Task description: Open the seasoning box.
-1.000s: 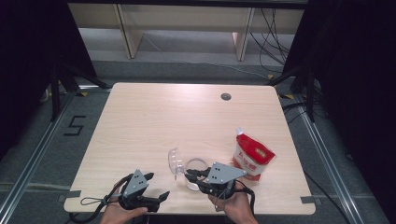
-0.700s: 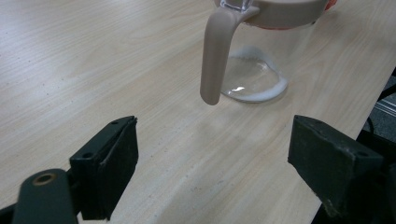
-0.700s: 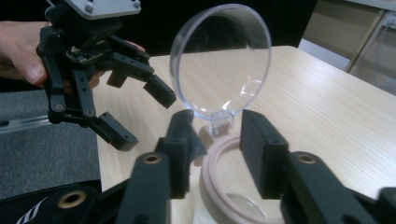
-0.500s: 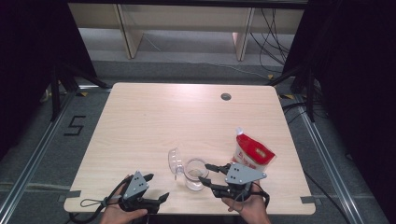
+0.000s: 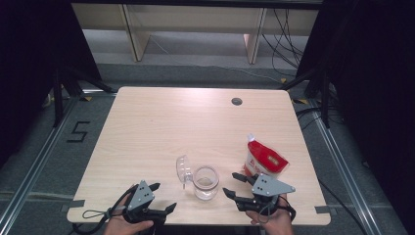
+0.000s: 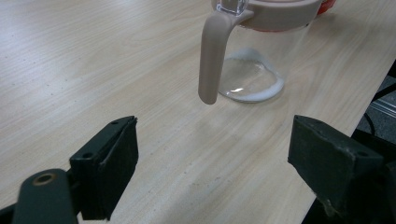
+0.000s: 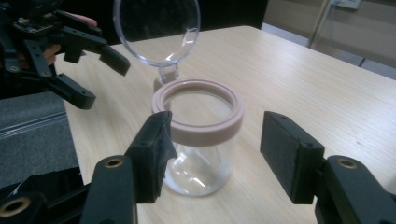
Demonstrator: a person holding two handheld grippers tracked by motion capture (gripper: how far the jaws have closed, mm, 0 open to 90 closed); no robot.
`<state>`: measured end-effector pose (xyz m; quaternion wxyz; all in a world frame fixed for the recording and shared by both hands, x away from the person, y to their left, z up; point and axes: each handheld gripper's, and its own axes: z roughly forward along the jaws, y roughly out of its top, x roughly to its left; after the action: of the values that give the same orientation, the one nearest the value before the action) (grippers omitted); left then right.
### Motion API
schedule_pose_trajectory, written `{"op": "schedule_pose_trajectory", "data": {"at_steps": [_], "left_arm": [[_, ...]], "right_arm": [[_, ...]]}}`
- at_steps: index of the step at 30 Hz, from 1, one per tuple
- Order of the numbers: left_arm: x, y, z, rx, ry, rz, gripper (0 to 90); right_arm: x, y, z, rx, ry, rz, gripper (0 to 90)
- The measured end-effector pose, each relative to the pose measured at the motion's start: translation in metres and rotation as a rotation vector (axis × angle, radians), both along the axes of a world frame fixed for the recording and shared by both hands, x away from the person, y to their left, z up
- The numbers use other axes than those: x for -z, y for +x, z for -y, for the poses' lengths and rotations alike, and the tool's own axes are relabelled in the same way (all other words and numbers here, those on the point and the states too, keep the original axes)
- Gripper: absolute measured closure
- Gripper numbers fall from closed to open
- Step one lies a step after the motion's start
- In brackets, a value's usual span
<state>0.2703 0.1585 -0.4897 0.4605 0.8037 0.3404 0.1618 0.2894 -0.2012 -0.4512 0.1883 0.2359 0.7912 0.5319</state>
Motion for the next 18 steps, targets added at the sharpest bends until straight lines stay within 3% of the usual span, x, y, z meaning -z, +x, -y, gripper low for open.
{"op": "schedule_pose_trajectory", "data": {"at_steps": [2, 4, 5, 7, 9, 10, 12, 13, 18], "left_arm": [[0.000, 0.001, 0.000, 0.009, -0.010, -0.007, 15.8], [-0.002, 0.000, 0.001, 0.012, -0.013, -0.008, 15.7], [-0.002, 0.000, 0.001, 0.012, -0.013, -0.008, 15.8], [-0.002, 0.001, -0.001, 0.008, 0.034, 0.009, 15.8], [-0.001, 0.000, 0.000, -0.005, 0.015, -0.002, 15.7], [-0.001, 0.000, 0.000, -0.004, 0.015, -0.001, 15.8], [-0.002, 0.000, 0.001, 0.000, 0.003, 0.000, 15.8], [-0.003, 0.000, 0.001, 0.001, 0.007, 0.005, 15.8], [-0.002, -0.001, 0.000, -0.011, 0.003, 0.004, 15.8]], "right_arm": [[0.001, 0.001, 0.001, 0.000, 0.006, 0.022, 41.2], [0.003, -0.004, 0.005, 0.017, 0.014, -0.030, 40.3], [0.003, -0.004, 0.005, 0.017, 0.014, -0.030, 40.3], [0.005, -0.006, 0.011, 0.033, 0.010, -0.023, 39.3], [0.007, -0.004, 0.013, 0.044, 0.018, -0.009, 38.2], [0.007, -0.006, 0.015, 0.054, 0.011, -0.034, 38.2], [0.008, -0.006, 0.016, 0.053, 0.014, -0.026, 38.2], [0.008, -0.009, 0.017, 0.063, 0.019, -0.063, 38.2], [0.010, -0.011, 0.027, 0.095, 0.030, -0.047, 38.1]]}}
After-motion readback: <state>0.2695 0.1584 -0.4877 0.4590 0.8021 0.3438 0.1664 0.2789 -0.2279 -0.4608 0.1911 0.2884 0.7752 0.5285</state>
